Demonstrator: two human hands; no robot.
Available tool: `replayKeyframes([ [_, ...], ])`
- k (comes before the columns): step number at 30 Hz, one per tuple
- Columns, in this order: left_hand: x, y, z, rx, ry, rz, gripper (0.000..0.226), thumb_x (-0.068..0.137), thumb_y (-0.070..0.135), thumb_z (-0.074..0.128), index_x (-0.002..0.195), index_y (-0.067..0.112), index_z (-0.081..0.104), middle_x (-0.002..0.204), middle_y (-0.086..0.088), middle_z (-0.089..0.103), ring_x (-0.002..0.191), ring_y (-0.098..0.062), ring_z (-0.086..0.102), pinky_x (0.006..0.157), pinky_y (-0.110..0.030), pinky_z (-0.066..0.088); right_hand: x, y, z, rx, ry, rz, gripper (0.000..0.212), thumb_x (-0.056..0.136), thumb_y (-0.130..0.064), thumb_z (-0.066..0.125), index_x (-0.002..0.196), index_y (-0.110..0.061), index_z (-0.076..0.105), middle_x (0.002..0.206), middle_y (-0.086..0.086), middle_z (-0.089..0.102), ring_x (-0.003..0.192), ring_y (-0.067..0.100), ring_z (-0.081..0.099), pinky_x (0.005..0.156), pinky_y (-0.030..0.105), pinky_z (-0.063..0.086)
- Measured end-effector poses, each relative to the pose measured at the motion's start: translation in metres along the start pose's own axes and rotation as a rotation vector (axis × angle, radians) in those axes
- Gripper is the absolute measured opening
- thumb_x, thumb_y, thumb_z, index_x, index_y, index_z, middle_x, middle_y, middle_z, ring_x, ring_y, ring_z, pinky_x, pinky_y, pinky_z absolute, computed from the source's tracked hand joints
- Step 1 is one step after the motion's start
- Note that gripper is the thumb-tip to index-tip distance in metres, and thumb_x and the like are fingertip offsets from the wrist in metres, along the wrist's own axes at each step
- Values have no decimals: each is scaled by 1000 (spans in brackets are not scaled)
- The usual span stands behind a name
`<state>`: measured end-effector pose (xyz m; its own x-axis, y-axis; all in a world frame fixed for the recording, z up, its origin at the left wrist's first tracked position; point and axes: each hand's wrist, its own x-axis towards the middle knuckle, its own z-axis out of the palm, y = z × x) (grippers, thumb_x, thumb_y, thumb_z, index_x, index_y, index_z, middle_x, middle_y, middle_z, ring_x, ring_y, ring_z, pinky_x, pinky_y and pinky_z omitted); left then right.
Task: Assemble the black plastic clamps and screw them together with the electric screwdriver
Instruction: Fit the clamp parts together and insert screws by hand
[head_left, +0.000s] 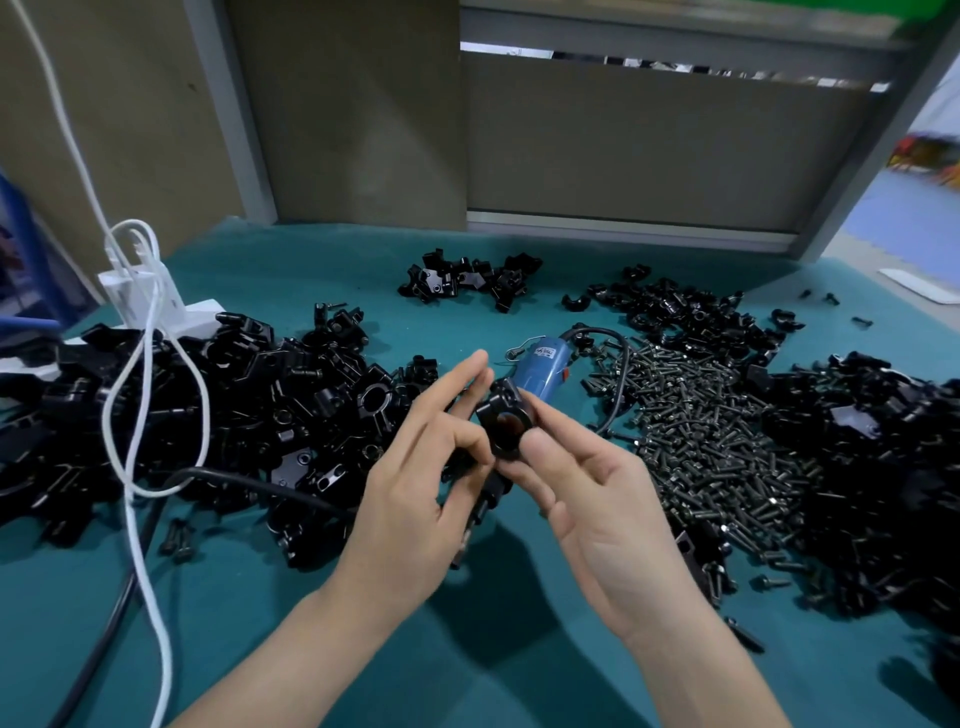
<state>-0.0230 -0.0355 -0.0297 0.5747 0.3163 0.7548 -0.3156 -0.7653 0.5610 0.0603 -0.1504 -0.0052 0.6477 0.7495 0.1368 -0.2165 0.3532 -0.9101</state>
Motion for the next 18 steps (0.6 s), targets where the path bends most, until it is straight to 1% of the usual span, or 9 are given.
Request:
replayKeyframes([
  [2,0,1,1,13,-4,44,28,81,-17,53,86,11,49,148,-7,38,136,-13,43,106,-18,35,0,2,0,-97,15,-43,30,75,-21,73,104,-31,76,109,-2,73,103,10,67,83,16,50],
  [5,-2,3,3,-42,-73,64,27,87,-9,47,97,16,49,153,-5,29,141,-16,36,110,-23,33,2,3,-3,-134,10,-78,34,79,-11,70,106,-31,75,109,-2,73,106,11,67,85,16,50],
  [7,-3,7,6,-213,-81,-24,27,91,2,44,110,22,48,157,0,24,143,-18,30,112,-27,32,3,1,-4,-152,8,-104,36,78,-8,68,105,-31,75,107,-2,73,103,10,67,84,16,50],
  [9,-3,12,7,-491,-25,-177,33,91,10,45,118,29,45,157,4,24,144,-18,28,113,-30,32,3,-1,-4,-194,18,-132,38,75,-7,68,99,-35,76,101,-5,75,96,6,69,81,14,50],
  [11,-2,13,5,-629,50,-281,36,90,18,49,124,28,43,152,2,35,140,-17,36,111,-28,35,2,-1,-2,-218,4,-142,39,75,-7,69,97,-38,76,99,-7,75,94,4,69,80,13,50],
  [14,3,12,0,-605,57,-407,46,86,40,61,128,25,50,133,-1,57,116,-7,59,91,-18,48,1,1,1,-228,-34,-146,41,74,-5,70,98,-38,76,98,-10,75,93,2,68,80,13,50],
  [15,4,12,-1,-615,36,-449,48,82,48,65,124,29,56,125,0,62,107,-7,63,85,-18,50,0,1,2,-227,-42,-141,41,74,-3,70,97,-36,76,98,-9,75,92,2,68,80,13,50],
  [16,5,12,-1,-635,17,-490,44,77,50,68,118,34,62,117,2,67,101,-9,64,82,-20,52,0,1,2,-219,-48,-132,40,73,-2,70,95,-34,77,97,-8,75,92,3,69,79,13,51],
  [18,5,12,-1,-691,-10,-551,33,73,41,70,106,38,68,110,3,70,99,-13,64,81,-25,53,-1,0,2,-203,-61,-107,37,73,-2,72,94,-31,77,97,-5,75,92,7,70,78,15,52],
])
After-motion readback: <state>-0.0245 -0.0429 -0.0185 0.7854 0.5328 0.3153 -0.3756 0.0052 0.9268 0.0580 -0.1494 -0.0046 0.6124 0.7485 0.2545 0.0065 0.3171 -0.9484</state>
